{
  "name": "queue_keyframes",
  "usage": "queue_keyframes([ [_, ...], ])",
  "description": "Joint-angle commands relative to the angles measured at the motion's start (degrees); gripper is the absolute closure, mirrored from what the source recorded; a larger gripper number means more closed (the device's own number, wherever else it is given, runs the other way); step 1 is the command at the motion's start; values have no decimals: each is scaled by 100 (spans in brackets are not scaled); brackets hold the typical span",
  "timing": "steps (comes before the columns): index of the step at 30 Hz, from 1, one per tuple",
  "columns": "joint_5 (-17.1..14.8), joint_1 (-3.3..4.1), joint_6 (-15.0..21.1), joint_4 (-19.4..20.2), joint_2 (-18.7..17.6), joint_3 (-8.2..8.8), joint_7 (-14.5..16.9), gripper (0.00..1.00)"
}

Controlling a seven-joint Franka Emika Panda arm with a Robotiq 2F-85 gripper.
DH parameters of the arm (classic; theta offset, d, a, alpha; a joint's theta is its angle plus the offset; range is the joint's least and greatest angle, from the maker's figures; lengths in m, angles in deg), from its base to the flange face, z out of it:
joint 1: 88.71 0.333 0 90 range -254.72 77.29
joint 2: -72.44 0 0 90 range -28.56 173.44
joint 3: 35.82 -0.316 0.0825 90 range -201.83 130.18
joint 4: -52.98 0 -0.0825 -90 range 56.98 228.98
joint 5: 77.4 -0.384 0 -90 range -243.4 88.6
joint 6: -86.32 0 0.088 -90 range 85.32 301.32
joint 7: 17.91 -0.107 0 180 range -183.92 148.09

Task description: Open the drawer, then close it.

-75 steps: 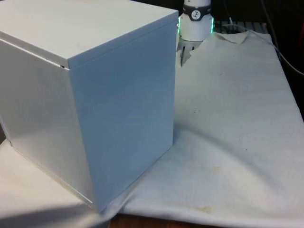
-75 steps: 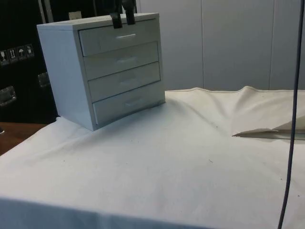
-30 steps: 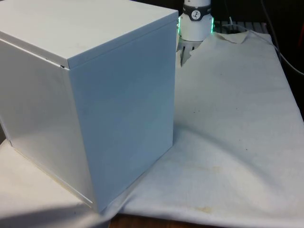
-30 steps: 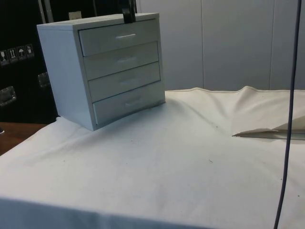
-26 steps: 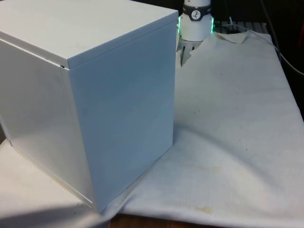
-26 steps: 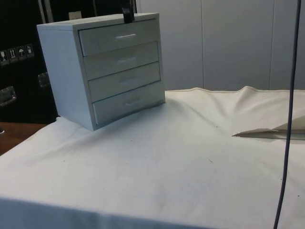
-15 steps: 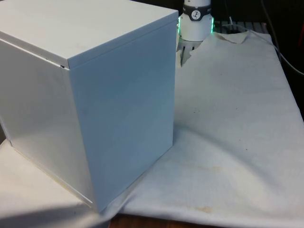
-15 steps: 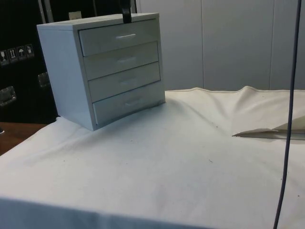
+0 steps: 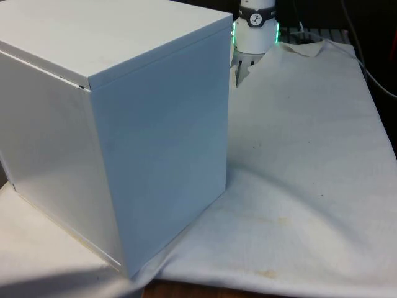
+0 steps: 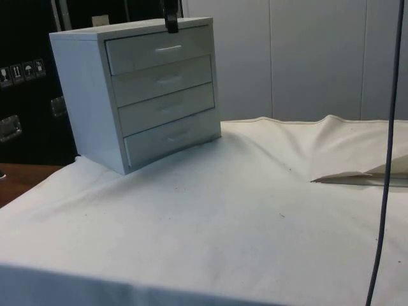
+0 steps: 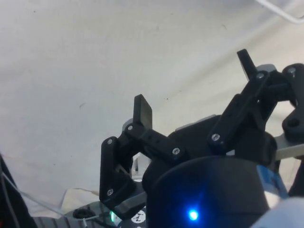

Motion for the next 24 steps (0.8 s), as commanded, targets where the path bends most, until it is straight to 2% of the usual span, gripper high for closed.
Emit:
queue_keyframes([
  [1,132,6,103,40,23,-6,11,0],
  [3,212,11,115,52,29,-11,23,0],
  [4,109,0,11,0,0,-6,34,0],
  [5,246,11,126,57,34,-11,29,0],
  [11,487,17,315,120,63,-34,6,0],
  [12,390,6,189,57,11,-29,46,0],
  [15,596,23,498,189,80,-52,-17,0],
  [18,670,34,647,241,86,-57,-40,0],
  [19,561,23,533,189,40,-52,23,0],
  [20,688,40,693,258,92,-63,-46,0],
  [24,825,52,922,372,120,-80,-86,0],
])
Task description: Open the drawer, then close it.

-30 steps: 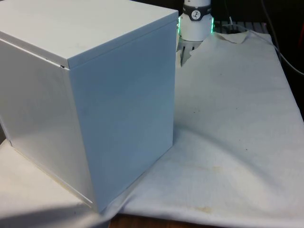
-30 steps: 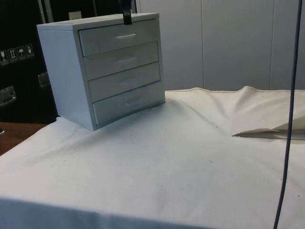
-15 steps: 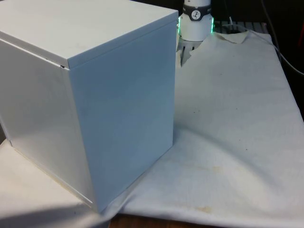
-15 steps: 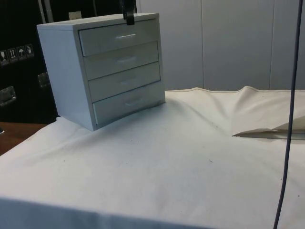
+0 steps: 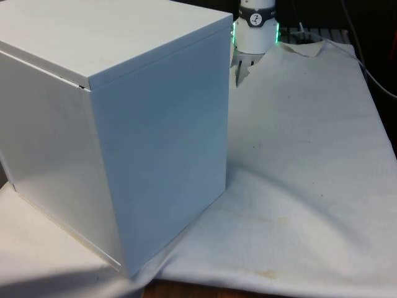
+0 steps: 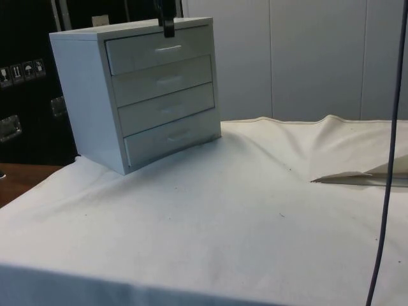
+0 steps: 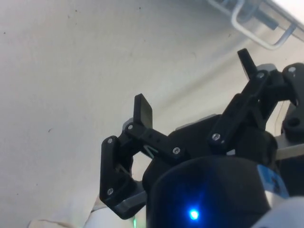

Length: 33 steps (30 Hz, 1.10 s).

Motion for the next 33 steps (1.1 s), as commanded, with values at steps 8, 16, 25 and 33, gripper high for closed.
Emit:
queue_keyframes([
  [8,407,17,372,321,183,-52,-189,0],
  [16,733,11,636,625,338,-103,-327,0],
  [25,940,0,997,894,378,-97,-309,0],
  [33,1037,-11,1324,1123,384,-80,-178,0],
])
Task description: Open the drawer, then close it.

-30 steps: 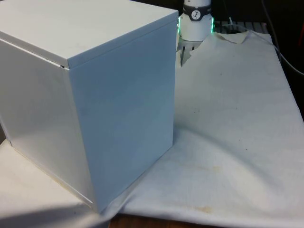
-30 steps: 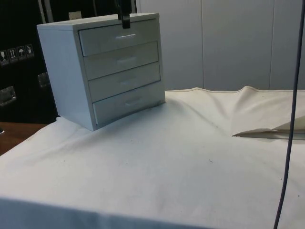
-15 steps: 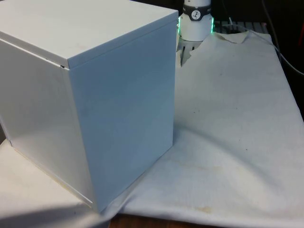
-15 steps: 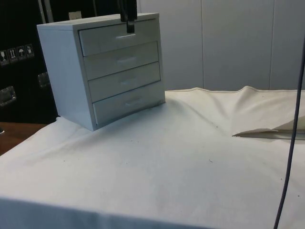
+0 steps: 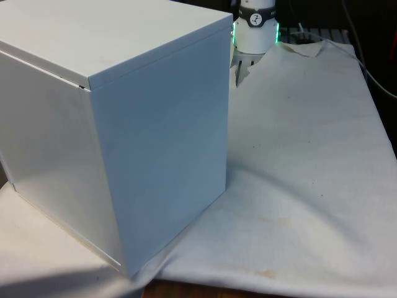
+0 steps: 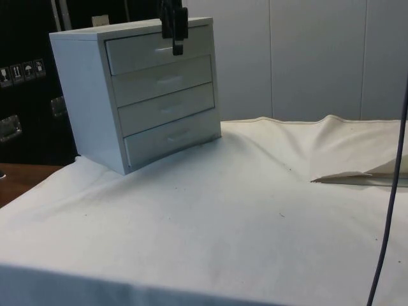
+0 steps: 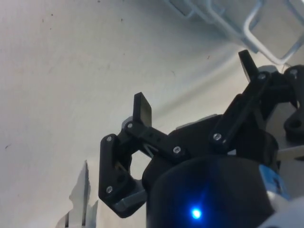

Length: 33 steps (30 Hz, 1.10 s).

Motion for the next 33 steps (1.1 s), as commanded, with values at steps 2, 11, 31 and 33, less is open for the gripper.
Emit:
queue_keyframes([
  [2,115,-17,172,126,57,17,52,0],
  [11,143,-17,292,292,103,69,183,0],
  [31,430,-74,1106,590,132,378,665,0],
  [33,430,-74,1238,625,115,430,756,0],
])
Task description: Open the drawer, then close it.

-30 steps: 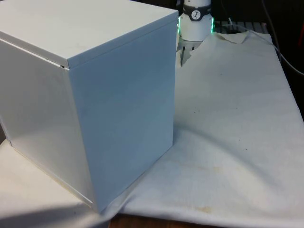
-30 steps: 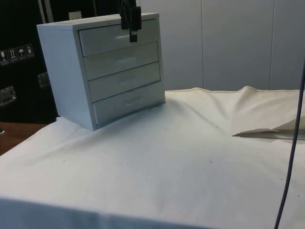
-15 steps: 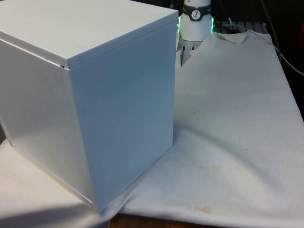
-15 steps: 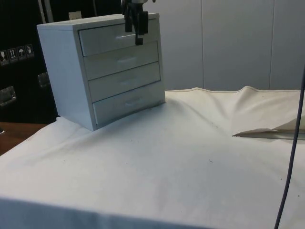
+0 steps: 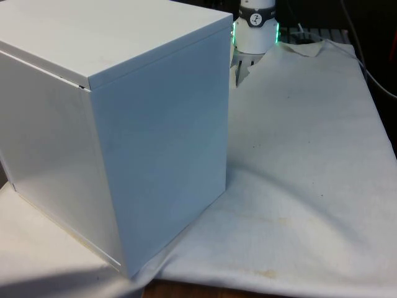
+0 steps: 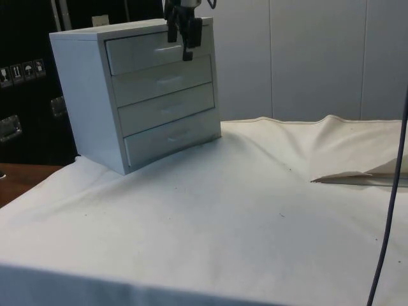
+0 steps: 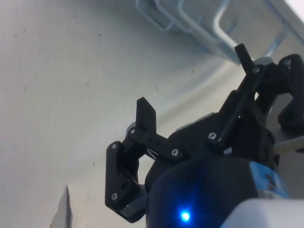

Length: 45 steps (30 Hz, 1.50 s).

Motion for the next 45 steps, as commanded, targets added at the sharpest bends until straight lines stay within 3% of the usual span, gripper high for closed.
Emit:
queue_keyframes([
  [1,97,-23,155,29,-6,17,6,0],
  [3,0,-6,103,29,-6,29,63,0],
  [5,92,-29,355,74,-23,74,132,0],
  [12,74,-29,699,160,-57,166,372,0],
  [13,0,-6,544,138,-40,149,355,0],
  [15,69,-23,854,195,-86,201,464,0],
  [20,80,-17,1100,298,-155,229,630,0],
  [21,0,-6,980,275,-132,223,636,0],
  [24,92,-23,1157,350,-166,235,728,0],
  [37,23,-17,1289,476,-149,298,1123,0],
  [42,0,-11,1324,458,-172,304,1152,15],
  [45,-6,-11,1358,447,-189,315,1169,38],
])
